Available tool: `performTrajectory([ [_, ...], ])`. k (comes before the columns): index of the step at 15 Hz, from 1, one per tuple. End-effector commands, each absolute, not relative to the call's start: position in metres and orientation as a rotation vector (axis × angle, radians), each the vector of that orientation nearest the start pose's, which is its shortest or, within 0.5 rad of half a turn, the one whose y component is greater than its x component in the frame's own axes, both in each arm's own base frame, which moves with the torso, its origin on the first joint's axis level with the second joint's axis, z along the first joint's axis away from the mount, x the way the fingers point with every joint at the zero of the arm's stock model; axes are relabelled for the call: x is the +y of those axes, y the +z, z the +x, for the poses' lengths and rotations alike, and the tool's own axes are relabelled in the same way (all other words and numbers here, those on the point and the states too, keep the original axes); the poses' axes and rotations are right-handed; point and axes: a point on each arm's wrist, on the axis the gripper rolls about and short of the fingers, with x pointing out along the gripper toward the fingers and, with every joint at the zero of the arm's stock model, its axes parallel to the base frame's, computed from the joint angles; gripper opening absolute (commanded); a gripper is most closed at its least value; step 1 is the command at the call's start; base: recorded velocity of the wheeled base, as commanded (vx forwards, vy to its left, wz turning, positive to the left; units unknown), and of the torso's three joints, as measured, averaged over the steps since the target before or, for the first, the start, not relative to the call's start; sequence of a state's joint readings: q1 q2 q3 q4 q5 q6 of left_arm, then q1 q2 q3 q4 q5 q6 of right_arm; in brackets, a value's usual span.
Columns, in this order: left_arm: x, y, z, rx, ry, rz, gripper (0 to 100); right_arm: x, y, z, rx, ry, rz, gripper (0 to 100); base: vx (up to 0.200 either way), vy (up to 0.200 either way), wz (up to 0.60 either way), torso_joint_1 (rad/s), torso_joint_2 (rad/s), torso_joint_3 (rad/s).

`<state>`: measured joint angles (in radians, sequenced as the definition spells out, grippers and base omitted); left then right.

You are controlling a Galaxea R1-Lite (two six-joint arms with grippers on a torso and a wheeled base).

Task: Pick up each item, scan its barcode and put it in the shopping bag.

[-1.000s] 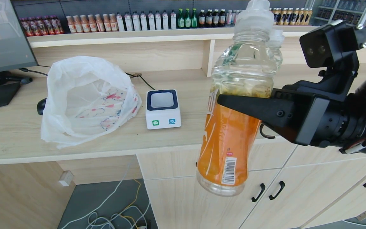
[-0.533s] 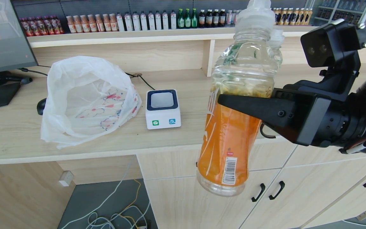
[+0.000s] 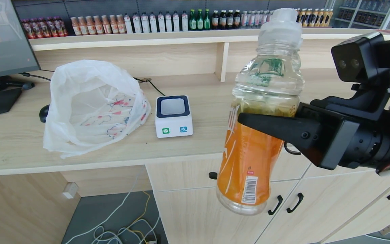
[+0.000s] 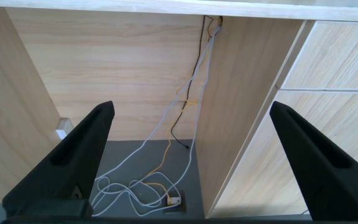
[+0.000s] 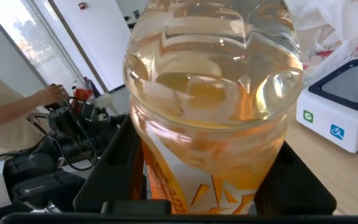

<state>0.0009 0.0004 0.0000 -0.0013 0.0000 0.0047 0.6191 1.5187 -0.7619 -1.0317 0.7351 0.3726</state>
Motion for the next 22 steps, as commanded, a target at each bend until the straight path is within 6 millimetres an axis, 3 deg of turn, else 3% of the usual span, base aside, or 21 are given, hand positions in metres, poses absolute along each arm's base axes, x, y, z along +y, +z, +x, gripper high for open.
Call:
performTrajectory([
  [1, 0.0, 0.076, -0.023, -0.002, 0.002, 0.005, 100, 0.159, 0.258, 0.198, -0.046, 1.354, 0.288, 0, 0.0, 0.0, 0.0, 0.0, 0.0, 0.0],
  [8, 0.0, 0.076, -0.023, -0.002, 0.002, 0.005, 100, 0.145, 0.238, 0.187, -0.101, 1.091, 0.187, 0, 0.0, 0.0, 0.0, 0.0, 0.0, 0.0],
  [18, 0.0, 0.076, -0.023, -0.002, 0.002, 0.005, 100, 0.126, 0.25, 0.179, -0.25, 0.561, 0.058, 0, 0.0, 0.0, 0.0, 0.0, 0.0, 0.0],
  [22, 0.0, 0.076, -0.023, -0.002, 0.002, 0.005, 100, 0.124, 0.251, 0.181, -0.279, 0.442, 0.021, 0, 0.0, 0.0, 0.0, 0.0, 0.0, 0.0],
])
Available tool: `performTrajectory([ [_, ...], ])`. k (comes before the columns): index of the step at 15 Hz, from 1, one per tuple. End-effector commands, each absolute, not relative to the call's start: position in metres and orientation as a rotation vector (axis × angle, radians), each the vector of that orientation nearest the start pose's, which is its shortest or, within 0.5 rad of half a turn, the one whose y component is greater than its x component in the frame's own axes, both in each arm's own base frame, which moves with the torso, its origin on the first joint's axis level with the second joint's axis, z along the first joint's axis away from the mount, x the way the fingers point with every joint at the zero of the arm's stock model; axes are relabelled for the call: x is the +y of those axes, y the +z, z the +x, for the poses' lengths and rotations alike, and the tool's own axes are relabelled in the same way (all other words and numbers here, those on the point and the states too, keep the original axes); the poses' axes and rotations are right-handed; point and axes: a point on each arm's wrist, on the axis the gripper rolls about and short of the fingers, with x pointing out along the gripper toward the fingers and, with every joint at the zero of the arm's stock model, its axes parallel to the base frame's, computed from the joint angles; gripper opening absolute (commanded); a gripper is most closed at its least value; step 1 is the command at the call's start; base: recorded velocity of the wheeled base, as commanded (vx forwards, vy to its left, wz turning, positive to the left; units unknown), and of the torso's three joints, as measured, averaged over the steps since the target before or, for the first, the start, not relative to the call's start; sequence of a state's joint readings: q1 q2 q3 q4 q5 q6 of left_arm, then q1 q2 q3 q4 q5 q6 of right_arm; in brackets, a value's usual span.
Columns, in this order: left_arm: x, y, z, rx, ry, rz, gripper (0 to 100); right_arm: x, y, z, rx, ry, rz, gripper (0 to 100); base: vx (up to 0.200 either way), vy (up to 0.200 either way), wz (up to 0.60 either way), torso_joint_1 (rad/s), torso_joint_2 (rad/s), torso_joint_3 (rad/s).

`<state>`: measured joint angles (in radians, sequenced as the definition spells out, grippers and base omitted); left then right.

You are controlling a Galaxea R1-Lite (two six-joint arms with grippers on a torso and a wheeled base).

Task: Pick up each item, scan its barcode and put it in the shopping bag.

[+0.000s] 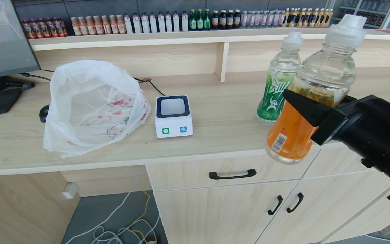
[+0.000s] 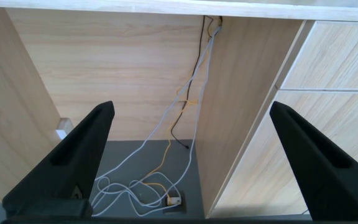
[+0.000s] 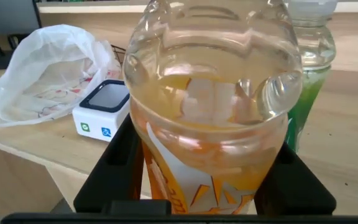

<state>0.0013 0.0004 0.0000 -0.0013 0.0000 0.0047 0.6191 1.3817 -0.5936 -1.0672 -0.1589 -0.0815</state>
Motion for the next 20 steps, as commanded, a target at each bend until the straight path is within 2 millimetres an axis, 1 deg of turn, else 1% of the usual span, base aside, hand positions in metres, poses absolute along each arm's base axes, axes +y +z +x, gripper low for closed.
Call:
performTrajectory([
  [1, 0.0, 0.076, -0.023, -0.002, 0.003, 0.005, 100, 0.126, 0.25, 0.184, -0.284, 0.406, 0.023, 0, 0.0, 0.0, 0.0, 0.0, 0.0, 0.0],
  [3, 0.0, 0.076, -0.023, -0.002, 0.002, 0.005, 100, 0.129, 0.251, 0.19, -0.322, 0.377, 0.011, 0, 0.0, 0.0, 0.0, 0.0, 0.0, 0.0],
  [6, 0.0, 0.076, -0.023, -0.002, 0.003, 0.005, 100, 0.129, 0.249, 0.191, -0.333, 0.362, -0.022, 0, 0.0, 0.0, 0.0, 0.0, 0.0, 0.0],
  [8, 0.0, 0.076, -0.023, -0.002, 0.002, 0.005, 100, 0.134, 0.25, 0.188, -0.333, 0.376, -0.01, 0, 0.0, 0.2, 0.0, 0.0, 0.01, 0.005],
  [13, 0.0, 0.076, -0.023, -0.002, 0.002, 0.002, 100, 0.137, 0.242, 0.183, -0.306, 0.4, -0.02, 0, 0.0, 0.2, 0.0, 0.004, 0.0, 0.004],
  [20, 0.0, 0.076, -0.023, -0.002, 0.003, 0.0, 100, 0.138, 0.243, 0.184, -0.313, 0.401, -0.026, 0, 0.0, 0.2, 0.0, 0.002, 0.0, 0.005],
])
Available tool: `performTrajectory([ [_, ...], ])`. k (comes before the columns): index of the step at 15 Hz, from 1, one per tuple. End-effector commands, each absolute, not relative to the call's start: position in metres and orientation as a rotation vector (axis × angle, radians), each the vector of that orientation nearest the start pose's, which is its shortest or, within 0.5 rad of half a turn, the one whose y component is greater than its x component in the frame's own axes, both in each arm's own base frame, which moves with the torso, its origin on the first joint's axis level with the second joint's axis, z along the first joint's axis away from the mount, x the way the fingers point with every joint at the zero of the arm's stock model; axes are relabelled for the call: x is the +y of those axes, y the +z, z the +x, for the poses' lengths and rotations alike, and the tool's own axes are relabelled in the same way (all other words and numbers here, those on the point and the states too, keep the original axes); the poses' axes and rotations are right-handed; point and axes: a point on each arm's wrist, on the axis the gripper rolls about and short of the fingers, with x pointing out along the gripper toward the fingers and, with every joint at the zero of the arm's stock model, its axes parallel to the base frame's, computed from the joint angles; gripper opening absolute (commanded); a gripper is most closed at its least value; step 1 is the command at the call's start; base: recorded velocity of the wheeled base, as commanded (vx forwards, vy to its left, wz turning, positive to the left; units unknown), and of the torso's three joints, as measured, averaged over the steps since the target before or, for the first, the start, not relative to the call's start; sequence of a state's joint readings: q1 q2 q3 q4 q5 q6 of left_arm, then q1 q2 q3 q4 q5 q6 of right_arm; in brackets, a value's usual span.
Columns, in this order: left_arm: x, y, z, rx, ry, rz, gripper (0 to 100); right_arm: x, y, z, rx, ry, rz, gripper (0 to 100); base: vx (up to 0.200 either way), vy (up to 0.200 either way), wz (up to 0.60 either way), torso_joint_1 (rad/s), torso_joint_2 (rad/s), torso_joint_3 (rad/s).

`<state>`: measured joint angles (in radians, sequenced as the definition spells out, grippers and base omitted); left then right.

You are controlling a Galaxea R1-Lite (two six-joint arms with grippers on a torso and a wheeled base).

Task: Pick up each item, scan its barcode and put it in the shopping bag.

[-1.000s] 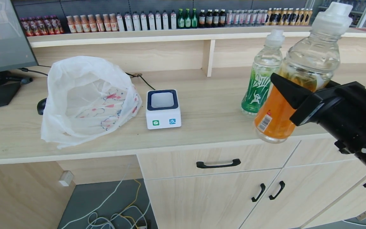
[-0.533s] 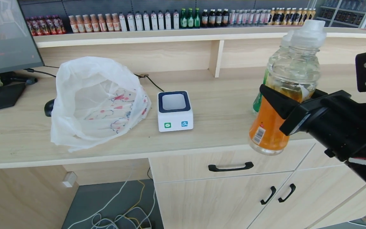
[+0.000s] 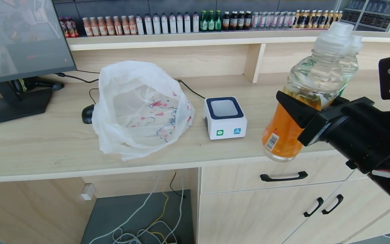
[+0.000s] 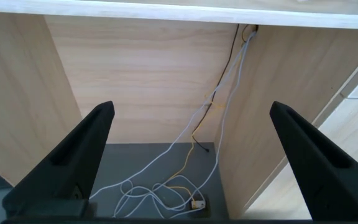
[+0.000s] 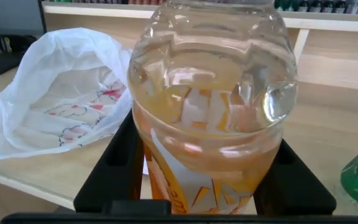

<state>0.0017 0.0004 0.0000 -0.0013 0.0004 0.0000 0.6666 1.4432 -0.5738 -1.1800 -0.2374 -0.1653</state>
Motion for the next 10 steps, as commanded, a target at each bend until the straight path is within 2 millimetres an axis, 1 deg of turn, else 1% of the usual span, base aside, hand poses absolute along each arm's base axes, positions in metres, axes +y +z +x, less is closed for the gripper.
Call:
performTrajectory([
  [1, 0.0, 0.076, -0.023, -0.002, 0.003, 0.0, 100, 0.138, 0.244, 0.184, -0.316, 0.4, -0.03, 0, 0.0, 0.2, 0.0, -0.002, 0.0, 0.002],
  [2, 0.0, 0.076, -0.023, -0.002, 0.003, 0.002, 100, 0.138, 0.244, 0.184, -0.318, 0.399, -0.039, 0, 0.0, 0.0, 0.0, 0.0, 0.0, 0.0],
  [6, 0.0, 0.076, -0.023, -0.002, 0.002, 0.003, 100, 0.144, 0.255, 0.189, -0.363, 0.393, -0.072, 0, 0.0, 0.0, 0.0, 0.0, 0.0, 0.0],
  [7, 0.0, 0.076, -0.023, -0.002, 0.002, 0.003, 100, 0.148, 0.264, 0.192, -0.392, 0.389, -0.061, 0, 0.0, 0.0, 0.0, 0.0, 0.0, 0.0],
  [10, 0.0, 0.076, -0.023, -0.002, 0.002, 0.003, 100, 0.157, 0.277, 0.204, -0.444, 0.354, -0.132, 0, 0.0, 0.0, 0.0, 0.0, 0.0, 0.0],
])
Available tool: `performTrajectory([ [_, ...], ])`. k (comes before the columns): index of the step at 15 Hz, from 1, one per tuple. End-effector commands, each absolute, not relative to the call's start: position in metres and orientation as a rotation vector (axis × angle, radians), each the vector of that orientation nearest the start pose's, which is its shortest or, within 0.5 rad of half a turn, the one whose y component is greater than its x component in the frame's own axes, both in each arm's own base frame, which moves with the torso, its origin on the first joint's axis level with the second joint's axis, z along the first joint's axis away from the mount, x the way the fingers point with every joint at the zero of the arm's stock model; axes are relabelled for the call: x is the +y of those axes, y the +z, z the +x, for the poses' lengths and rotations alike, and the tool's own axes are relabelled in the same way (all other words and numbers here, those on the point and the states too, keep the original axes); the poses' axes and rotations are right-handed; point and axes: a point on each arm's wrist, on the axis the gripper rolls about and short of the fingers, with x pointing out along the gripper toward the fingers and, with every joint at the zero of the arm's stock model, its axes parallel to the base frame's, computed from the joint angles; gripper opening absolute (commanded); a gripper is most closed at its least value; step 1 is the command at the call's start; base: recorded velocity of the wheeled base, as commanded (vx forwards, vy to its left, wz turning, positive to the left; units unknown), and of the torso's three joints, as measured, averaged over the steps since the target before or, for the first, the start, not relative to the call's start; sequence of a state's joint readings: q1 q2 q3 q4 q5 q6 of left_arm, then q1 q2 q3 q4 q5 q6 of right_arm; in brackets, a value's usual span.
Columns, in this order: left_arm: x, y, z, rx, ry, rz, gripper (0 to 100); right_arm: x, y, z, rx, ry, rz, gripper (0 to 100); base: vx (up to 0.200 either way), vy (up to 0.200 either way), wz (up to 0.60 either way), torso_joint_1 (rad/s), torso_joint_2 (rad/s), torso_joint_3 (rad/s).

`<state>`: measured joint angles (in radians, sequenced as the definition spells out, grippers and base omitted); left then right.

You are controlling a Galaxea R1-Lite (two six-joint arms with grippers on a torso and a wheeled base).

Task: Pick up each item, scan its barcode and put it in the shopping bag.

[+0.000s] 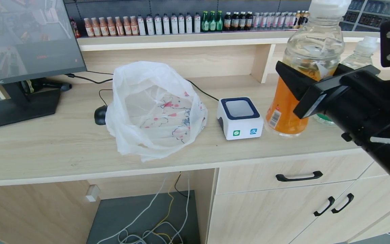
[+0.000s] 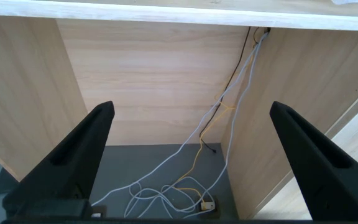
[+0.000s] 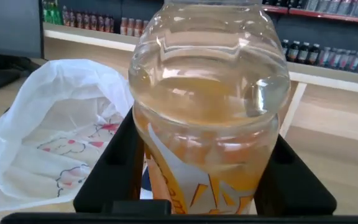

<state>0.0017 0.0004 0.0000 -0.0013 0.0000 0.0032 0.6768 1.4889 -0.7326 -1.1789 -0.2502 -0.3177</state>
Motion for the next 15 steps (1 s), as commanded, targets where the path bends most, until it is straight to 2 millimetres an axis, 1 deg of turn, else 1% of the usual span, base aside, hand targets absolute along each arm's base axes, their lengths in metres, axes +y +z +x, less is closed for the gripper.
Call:
performTrajectory([
  [1, 0.0, 0.076, -0.023, -0.002, 0.002, 0.003, 100, 0.161, 0.279, 0.208, -0.454, 0.336, -0.158, 0, 0.0, 0.0, 0.0, 0.0, 0.0, 0.0],
  [3, 0.0, 0.076, -0.023, -0.002, 0.002, 0.005, 100, 0.167, 0.282, 0.216, -0.466, 0.306, -0.198, 0, 0.0, 0.0, 0.0, 0.0, 0.0, 0.0],
  [6, 0.0, 0.076, -0.023, -0.002, 0.002, 0.003, 100, 0.176, 0.293, 0.227, -0.504, 0.242, -0.272, 0, 0.0, 0.0, 0.0, 0.0, 0.0, 0.0],
  [7, 0.0, 0.076, -0.023, -0.002, 0.002, 0.003, 100, 0.185, 0.301, 0.231, -0.522, 0.214, -0.275, 0, 0.0, 0.0, 0.0, 0.0, 0.0, 0.0],
  [8, 0.0, 0.076, -0.023, -0.002, 0.002, 0.003, 100, 0.191, 0.304, 0.233, -0.527, 0.201, -0.275, 0, 0.0, 0.0, 0.0, 0.0, 0.0, 0.0],
  [11, 0.0, 0.076, -0.023, -0.002, 0.002, 0.003, 100, 0.204, 0.302, 0.237, -0.535, 0.204, -0.321, 0, 0.0, 0.0, 0.0, 0.0, 0.0, 0.0],
  [15, 0.0, 0.076, -0.023, -0.002, 0.002, 0.003, 100, 0.208, 0.3, 0.24, -0.582, 0.228, -0.468, 0, 0.0, 0.0, 0.0, 0.0, 0.0, 0.0],
])
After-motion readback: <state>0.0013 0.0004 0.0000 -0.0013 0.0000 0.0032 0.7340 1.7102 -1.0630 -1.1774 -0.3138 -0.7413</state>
